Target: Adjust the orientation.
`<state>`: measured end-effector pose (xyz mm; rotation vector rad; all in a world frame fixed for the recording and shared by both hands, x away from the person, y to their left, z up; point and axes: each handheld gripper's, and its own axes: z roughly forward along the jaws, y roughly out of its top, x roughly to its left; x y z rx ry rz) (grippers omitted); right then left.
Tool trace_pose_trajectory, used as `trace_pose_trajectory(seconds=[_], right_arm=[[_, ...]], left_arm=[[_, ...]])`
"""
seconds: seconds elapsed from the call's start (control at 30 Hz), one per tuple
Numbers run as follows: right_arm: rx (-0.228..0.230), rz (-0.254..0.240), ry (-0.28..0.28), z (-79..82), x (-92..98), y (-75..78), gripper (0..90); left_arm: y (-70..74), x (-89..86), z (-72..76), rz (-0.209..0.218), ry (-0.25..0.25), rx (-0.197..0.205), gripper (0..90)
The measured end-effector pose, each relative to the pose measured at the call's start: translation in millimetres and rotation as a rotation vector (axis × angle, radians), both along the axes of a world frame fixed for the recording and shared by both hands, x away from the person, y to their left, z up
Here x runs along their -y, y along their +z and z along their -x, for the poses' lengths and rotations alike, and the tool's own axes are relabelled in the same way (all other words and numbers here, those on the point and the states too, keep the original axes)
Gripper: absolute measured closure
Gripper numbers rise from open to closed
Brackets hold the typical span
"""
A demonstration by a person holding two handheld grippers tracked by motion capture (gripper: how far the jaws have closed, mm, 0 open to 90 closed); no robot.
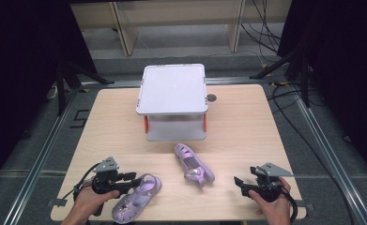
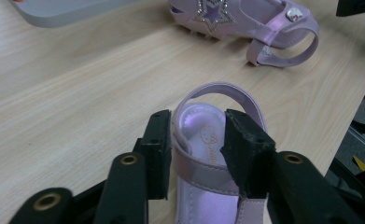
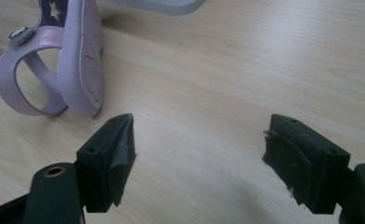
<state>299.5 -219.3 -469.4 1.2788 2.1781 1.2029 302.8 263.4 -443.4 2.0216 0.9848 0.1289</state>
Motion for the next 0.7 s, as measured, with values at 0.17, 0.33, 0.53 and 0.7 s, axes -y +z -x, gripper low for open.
trace_pose_trajectory(seconds=[0.17, 0.33, 0.53, 0.7], right_arm=[[0.004, 0.012, 0.0, 0.7, -0.3, 0.9, 24.9], [0.006, 0.014, 0.008, 0.2, -0.3, 0.5, 25.1], [-0.005, 0.011, 0.009, 0.9, -1.7, 0.9, 25.5], [0.003, 0.017, 0.015, 0.7, -1.9, 0.8, 26.0]], left_arm=[[-2.1, 4.6, -9.5, -0.079, -0.027, -0.013, 64.0], [-4.0, 2.2, -12.0, -0.097, 0.013, 0.005, 66.9], [-2.2, 1.9, -9.4, -0.108, 0.017, 0.012, 62.4], [-2.2, 3.3, -10.2, -0.116, -0.017, 0.028, 79.4]])
